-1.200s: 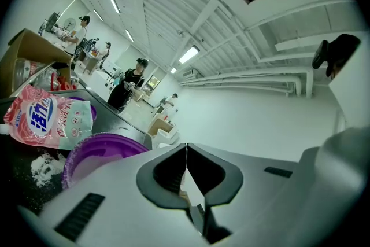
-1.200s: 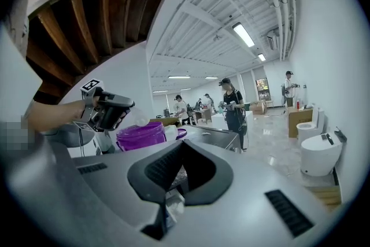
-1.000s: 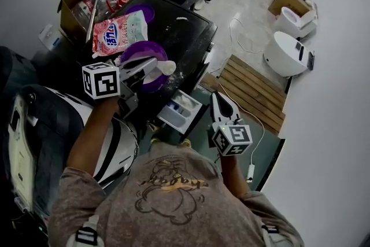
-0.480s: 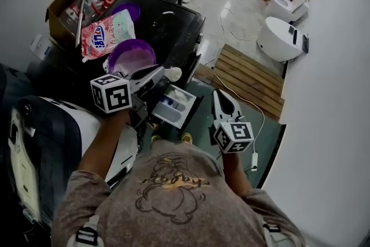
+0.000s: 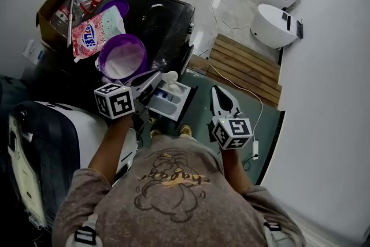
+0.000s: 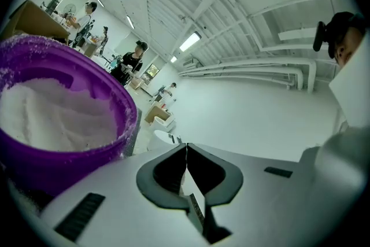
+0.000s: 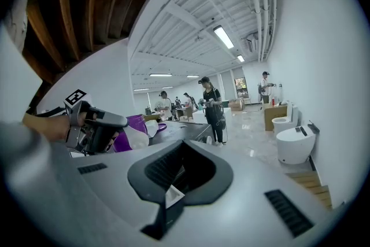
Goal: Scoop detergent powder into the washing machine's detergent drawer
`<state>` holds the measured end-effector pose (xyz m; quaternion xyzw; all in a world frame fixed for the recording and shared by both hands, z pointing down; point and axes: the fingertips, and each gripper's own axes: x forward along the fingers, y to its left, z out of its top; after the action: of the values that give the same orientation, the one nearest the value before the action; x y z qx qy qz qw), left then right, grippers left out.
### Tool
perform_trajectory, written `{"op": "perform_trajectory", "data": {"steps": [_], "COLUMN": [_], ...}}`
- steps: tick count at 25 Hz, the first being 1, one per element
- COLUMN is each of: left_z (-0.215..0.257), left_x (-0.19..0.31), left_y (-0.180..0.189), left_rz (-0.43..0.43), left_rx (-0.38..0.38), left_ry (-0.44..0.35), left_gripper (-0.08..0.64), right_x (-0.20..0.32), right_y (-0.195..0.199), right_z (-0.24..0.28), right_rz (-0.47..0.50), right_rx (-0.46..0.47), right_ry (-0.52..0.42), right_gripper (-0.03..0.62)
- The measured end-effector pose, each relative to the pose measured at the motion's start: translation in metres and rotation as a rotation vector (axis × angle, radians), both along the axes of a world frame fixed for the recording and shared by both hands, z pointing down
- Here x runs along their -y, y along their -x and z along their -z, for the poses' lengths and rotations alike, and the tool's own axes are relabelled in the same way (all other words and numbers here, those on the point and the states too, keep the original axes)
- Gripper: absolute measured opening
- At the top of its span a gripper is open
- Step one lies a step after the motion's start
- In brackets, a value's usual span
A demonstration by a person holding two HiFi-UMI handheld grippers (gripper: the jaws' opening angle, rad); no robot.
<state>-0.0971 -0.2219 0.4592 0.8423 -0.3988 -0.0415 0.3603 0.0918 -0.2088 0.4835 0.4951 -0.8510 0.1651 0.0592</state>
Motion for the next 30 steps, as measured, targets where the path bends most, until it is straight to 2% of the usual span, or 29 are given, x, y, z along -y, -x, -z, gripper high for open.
{"op": "perform_trajectory", "data": {"steps": [4, 15, 24, 30], "left_z": [-0.020, -0.072, -0.074, -0.090], "left_x": [-0.003, -0.009, -0.011, -0.015], "left_y": [-0.007, -0.027, -0.043, -0.052], "left_rz": [-0.001, -0.032, -0.062, -0.079], "left_rx": [0.034, 0.218, 0.319, 0.410], "left_ry": [0.008, -0.026, -0.124, -0.158], "left_gripper": [0.023, 0.023, 0.023, 0.023], "right_x": [-0.007, -0.020, -0.027, -0.029], "right_y": [-0.008, -0.021, -0.028, -0.030], "right_z": [-0.009, -0.015, -0.017, -0.017], "right_rz": [-0.007, -0.043, -0.051, -0.052], "right_rx": [-0.004, -0.010, -0.017, -0.020], "right_ry": [0.005, 0.019, 0.029, 0.029], "right_gripper": [0.000, 0.000, 0.000, 0.000]}}
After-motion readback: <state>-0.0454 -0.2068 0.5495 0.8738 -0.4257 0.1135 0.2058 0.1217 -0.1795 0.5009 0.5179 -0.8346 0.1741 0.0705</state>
